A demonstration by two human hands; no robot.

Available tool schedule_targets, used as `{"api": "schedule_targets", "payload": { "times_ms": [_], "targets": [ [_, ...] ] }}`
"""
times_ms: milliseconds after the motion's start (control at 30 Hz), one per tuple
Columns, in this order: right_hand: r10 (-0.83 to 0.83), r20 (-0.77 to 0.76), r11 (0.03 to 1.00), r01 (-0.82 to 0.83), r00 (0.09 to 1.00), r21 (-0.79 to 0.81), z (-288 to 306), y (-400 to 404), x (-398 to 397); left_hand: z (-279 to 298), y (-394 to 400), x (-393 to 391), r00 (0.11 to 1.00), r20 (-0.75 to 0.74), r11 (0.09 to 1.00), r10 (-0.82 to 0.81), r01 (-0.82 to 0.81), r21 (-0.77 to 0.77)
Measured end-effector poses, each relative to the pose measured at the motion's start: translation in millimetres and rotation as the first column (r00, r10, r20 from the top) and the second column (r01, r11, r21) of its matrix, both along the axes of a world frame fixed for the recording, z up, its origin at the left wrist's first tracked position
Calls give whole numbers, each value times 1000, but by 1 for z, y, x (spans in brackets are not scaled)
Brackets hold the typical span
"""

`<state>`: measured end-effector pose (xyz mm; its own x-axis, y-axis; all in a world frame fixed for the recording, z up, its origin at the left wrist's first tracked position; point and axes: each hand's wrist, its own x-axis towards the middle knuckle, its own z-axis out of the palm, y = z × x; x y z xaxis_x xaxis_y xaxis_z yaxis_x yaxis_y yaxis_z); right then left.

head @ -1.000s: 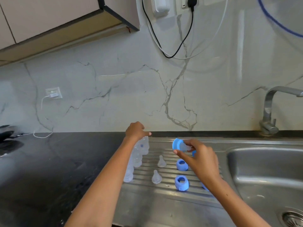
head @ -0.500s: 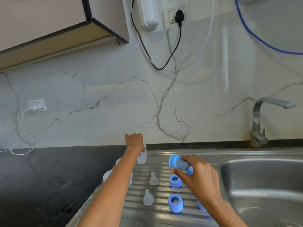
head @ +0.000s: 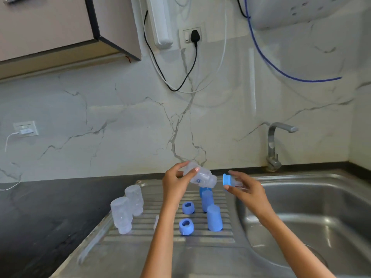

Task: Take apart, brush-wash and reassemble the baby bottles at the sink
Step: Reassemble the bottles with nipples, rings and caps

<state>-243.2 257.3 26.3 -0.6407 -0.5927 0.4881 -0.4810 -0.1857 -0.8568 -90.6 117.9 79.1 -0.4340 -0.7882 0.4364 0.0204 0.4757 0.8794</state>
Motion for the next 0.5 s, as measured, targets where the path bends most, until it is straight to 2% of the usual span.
{"api": "schedule_targets", "payload": {
  "times_ms": [133,333,500],
  "targets": [
    [48,-86,998,-44,995,51,-15,7,-2,-24,13,-8,995,-91,996,-45,51,74],
    [55,-67,998,-54,996,17,-17,4,-9,-42,19,-10,966,-224,977,-131,164,134],
    [79,-103,997,-76,991,32,-12,9,-10,-45,15,-5,948,-216,944,-232,273,185]
  ]
}}
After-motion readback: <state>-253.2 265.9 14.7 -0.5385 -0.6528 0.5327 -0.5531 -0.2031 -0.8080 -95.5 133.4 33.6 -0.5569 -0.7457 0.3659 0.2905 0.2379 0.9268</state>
